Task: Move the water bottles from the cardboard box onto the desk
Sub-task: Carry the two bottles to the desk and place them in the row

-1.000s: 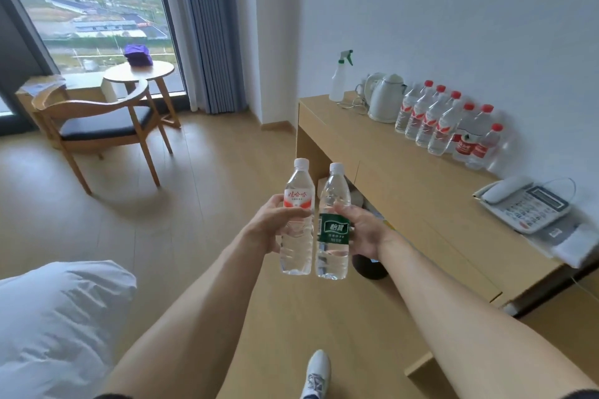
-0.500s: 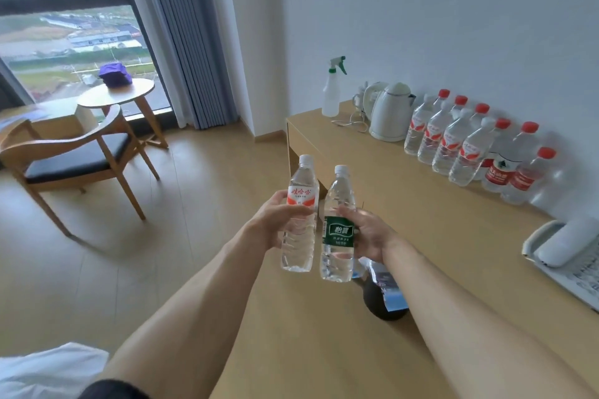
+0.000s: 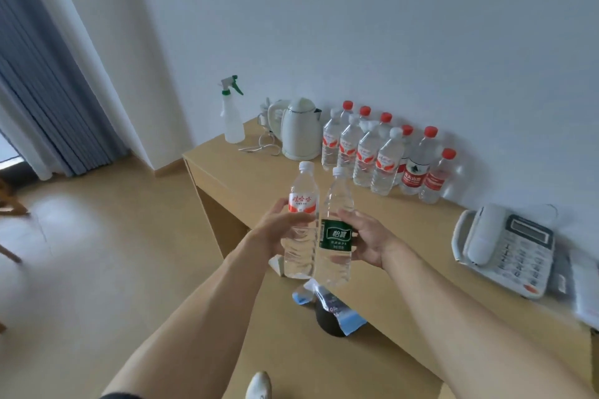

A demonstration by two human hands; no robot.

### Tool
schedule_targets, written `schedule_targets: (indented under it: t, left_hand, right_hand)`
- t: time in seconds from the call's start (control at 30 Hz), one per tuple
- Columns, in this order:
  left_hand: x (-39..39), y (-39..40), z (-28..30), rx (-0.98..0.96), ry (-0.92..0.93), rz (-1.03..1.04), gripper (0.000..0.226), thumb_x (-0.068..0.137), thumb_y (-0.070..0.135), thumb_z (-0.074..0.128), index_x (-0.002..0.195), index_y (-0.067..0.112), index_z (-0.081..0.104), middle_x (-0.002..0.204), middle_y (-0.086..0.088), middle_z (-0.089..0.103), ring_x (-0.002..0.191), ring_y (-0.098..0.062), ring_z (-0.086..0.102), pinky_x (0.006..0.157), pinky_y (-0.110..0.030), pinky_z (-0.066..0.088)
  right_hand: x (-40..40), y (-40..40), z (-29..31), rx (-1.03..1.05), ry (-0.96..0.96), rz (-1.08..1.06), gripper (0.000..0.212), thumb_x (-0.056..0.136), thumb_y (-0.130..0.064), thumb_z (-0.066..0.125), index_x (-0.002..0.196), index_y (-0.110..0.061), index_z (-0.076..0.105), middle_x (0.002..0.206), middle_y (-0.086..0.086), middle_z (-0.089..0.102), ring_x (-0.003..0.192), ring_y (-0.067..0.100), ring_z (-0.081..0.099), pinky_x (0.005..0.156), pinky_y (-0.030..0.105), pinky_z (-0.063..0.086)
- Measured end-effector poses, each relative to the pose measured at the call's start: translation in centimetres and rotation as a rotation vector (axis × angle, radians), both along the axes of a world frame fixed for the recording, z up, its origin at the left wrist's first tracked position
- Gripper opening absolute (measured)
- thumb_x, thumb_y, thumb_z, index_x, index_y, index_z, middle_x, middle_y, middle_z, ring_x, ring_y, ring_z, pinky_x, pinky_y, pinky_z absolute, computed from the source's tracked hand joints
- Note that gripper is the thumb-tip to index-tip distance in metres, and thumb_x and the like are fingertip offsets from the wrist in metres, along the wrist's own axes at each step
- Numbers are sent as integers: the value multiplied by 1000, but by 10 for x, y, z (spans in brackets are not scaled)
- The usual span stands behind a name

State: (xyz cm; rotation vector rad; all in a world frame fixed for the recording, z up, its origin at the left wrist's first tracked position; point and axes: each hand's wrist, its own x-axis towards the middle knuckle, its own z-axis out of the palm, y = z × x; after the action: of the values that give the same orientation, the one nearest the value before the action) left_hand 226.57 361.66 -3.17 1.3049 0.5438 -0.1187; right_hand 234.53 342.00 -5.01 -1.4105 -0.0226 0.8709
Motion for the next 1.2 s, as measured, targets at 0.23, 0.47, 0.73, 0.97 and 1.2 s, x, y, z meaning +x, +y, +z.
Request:
schedule_targets:
  t: [0.23, 0.47, 0.73, 0.97, 1.2]
  left_hand:
    - [104, -28, -1, 28, -17, -320, 61, 75, 12, 85, 125, 34, 57, 119, -12, 71, 110, -39, 65, 86, -59, 51]
    - [183, -48, 0, -3, -91, -502, 69, 72, 4, 85, 128, 32, 55, 120, -16, 69, 101, -37, 63, 91, -61, 44]
    - [217, -74, -17, 42, -186, -662, 80, 53, 9, 89, 126, 11, 57, 118, -24, 68, 114, -44, 64, 99, -56, 50]
    - [238, -88, -33, 181, -179, -640, 79, 59, -12, 88, 125, 16, 56, 113, -9, 70, 107, -27, 68, 87, -38, 57]
    - [254, -96, -38, 261, -204, -606, 94, 59, -11, 86, 138, 24, 48, 121, -3, 65, 116, -29, 58, 101, -51, 49]
  right_hand:
    - [49, -40, 0, 10, -2, -283, 59, 89, -37, 72, 138, -12, 51, 138, 30, 56, 123, 50, 57, 93, 76, 44]
    - [76, -55, 11, -31, -64, -591, 60, 72, -39, 80, 124, -17, 60, 124, 19, 66, 117, 40, 62, 95, 72, 46]
    - [80, -77, 2, -119, -137, -754, 65, 71, -36, 84, 128, -20, 59, 126, 3, 67, 118, 25, 62, 96, 48, 51]
    - [95, -98, -9, -238, -273, -690, 60, 81, -9, 82, 131, -25, 52, 131, 3, 65, 126, 19, 57, 111, 43, 43]
    - [119, -110, -17, -413, -318, -584, 73, 76, -14, 88, 136, -27, 48, 131, -2, 63, 128, 14, 53, 108, 38, 43]
